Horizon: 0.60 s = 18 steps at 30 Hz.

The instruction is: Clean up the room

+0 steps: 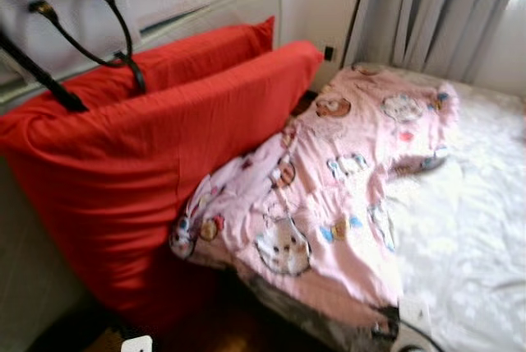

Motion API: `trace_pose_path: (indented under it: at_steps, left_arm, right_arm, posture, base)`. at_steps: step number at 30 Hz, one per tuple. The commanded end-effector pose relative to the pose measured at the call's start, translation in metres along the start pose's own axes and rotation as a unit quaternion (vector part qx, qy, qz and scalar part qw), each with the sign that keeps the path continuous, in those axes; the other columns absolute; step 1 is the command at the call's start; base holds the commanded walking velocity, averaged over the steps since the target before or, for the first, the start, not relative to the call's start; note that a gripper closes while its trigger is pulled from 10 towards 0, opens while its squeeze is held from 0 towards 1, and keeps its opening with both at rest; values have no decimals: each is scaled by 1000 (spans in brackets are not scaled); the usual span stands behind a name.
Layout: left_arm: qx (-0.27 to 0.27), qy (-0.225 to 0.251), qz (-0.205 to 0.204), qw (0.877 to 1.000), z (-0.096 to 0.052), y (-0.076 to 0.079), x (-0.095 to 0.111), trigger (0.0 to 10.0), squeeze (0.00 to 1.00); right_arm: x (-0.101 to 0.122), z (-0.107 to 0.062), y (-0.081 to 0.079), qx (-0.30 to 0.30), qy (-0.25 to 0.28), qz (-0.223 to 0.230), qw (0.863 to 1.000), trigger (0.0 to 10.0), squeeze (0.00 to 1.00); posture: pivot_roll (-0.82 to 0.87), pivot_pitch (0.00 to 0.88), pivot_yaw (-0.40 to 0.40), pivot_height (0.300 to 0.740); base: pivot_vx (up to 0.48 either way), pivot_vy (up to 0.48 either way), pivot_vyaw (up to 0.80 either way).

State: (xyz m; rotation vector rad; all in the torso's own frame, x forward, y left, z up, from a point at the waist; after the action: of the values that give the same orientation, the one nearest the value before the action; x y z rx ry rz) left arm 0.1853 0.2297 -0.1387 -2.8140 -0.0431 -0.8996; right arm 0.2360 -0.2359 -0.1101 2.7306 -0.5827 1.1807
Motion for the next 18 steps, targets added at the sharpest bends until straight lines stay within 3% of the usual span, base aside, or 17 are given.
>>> trace_pose_path:
  at_steps: [1,15,18]
  left_arm:
    - [-2,-18,9,1000,-2,-1,-11,10000,0]
    - [-3,-20,13,1000,-2,-1,-13,10000,0]
    - [-2,-20,16,1000,-2,-1,-13,10000,0]
  right_arm:
    - [-3,-1,-2,-1,-2,6,1000,10000,0]
    - [10,1,-10,11,22,16,1000,10000,0]
    - [15,2,-12,14,32,23,999,10000,0]
  posture:
    - [-68,0,-1,740]
    - [-69,0,-1,740]
    - [-69,0,-2,740]
  base:
    - [-300,0,0]
    - [-298,0,0]
    - [0,0,0]
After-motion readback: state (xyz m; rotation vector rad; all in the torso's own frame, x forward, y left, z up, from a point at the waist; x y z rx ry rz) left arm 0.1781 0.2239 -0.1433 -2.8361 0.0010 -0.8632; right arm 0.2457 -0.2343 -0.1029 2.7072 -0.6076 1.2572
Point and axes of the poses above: a point about 5 cm out from each wrist's last joint towards the gripper, its own z axis pointing out of the wrist towards the gripper, its own x axis along the axis of the wrist's last joint, y = z × x, the point moved 6 cm from there along z, pointing out of the wrist towards the gripper, and after that the axes turned 13 degrees about z, right-handed, at the moved point
